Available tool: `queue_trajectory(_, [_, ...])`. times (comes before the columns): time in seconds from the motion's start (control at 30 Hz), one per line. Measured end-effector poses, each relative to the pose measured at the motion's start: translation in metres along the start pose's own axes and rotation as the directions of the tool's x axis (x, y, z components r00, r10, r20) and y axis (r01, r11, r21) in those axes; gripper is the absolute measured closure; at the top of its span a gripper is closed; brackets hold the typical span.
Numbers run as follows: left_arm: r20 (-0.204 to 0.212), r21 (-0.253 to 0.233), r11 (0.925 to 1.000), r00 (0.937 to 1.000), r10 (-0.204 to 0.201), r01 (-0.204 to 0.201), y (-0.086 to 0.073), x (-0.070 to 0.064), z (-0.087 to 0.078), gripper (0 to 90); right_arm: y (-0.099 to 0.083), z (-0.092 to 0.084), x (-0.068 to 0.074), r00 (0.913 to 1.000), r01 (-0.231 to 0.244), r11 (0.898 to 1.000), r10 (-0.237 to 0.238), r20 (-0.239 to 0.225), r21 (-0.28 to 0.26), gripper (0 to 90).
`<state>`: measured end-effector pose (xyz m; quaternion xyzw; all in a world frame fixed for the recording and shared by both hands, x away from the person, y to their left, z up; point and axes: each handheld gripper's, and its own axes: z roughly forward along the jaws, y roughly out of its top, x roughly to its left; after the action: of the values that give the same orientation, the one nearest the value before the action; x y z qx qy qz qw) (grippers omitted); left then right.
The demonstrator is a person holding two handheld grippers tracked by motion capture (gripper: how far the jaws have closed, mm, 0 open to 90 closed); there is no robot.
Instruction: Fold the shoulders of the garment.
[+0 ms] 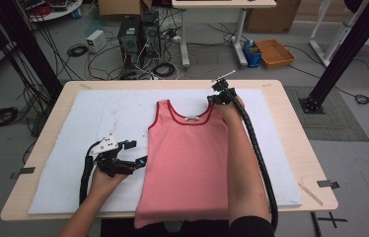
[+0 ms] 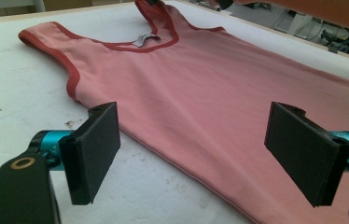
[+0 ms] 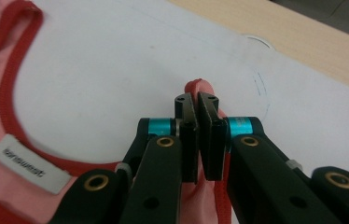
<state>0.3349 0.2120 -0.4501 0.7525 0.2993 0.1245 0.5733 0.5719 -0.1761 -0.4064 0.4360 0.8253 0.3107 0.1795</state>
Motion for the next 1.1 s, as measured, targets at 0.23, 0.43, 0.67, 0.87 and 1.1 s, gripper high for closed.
queue_trajectory(0.23, [-0.001, -0.001, 1.0, 1.0, -0.002, 0.002, 0.0, 0.0, 0.0, 18.2, 0.001, -0.025, 0.01, 0.999, 0.043, 0.998, -0.043, -0.007, -0.037, 87.4])
queue_trajectory(0.43, [-0.002, 0.0, 1.0, 1.0, -0.002, 0.002, 0.0, 0.0, 0.0, 18.2, -0.002, -0.045, 0.019, 0.9975, 0.066, 0.995, -0.067, -0.021, -0.07, 87.4])
queue_trajectory(0.67, [-0.004, -0.001, 1.0, 1.0, 0.002, -0.002, 0.0, 0.0, 0.0, 18.3, -0.013, -0.069, 0.032, 0.9966, 0.075, 0.991, -0.078, -0.027, -0.109, 87.4])
queue_trajectory(0.87, [-0.006, -0.001, 1.0, 1.0, 0.002, -0.002, 0.0, 0.0, 0.0, 18.2, -0.029, -0.093, 0.048, 0.9958, 0.08, 0.983, -0.086, -0.031, -0.164, 87.3])
queue_trajectory(1.1, [-0.006, 0.002, 1.0, 1.0, 0.006, -0.006, 0.0, 0.0, 0.0, 18.2, -0.069, -0.106, 0.07, 0.9947, 0.054, 0.977, -0.07, -0.075, -0.207, 87.0])
